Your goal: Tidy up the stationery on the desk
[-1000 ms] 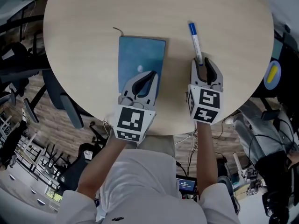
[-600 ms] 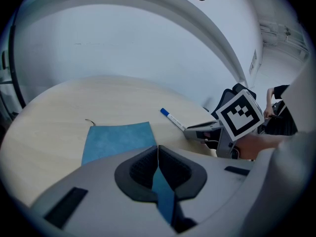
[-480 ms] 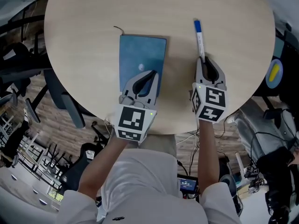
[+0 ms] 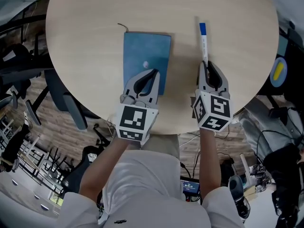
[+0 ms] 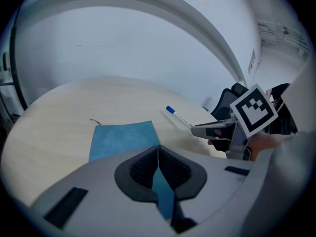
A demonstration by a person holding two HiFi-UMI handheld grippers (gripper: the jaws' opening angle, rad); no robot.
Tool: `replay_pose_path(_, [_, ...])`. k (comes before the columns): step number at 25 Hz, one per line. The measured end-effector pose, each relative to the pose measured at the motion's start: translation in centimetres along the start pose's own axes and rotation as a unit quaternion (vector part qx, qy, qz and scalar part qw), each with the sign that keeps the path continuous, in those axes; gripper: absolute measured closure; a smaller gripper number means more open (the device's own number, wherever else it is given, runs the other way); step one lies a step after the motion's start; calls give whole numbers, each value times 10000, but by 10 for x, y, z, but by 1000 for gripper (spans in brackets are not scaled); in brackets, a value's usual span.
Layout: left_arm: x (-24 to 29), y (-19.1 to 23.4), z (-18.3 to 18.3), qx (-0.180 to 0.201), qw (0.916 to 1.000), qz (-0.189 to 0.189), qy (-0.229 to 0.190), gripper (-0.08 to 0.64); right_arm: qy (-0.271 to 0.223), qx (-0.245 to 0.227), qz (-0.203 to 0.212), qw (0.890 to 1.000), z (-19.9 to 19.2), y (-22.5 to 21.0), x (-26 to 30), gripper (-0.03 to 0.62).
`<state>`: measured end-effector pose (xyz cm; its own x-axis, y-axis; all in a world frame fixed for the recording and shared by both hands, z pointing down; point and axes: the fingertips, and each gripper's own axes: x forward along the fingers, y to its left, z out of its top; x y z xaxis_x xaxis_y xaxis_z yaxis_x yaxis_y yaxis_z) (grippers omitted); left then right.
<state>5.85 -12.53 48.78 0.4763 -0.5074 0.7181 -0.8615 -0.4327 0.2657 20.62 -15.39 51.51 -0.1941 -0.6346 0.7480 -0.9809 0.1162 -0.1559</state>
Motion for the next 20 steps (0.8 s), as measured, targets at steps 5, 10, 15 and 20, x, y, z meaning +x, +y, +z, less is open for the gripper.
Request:
replay_pose_path(5, [-5,2,-7,20,10000,38,3,537,6,149,16,9999,-14,12,-14,502])
replay_pose_path(10, [-16,7,-12,40,10000,5,-29,535,15,327,-90,9994,-24,17,-25,503])
replay_pose_path(15, [-27,14,-20,45,10000,-13,-27,535,-10,463,-141,9988,-31,29,-36,503])
replay_pose_path(20, [-40,20,-29,71,10000,-52,-26,537,31,580,-132,9982,-41,49,-44,503])
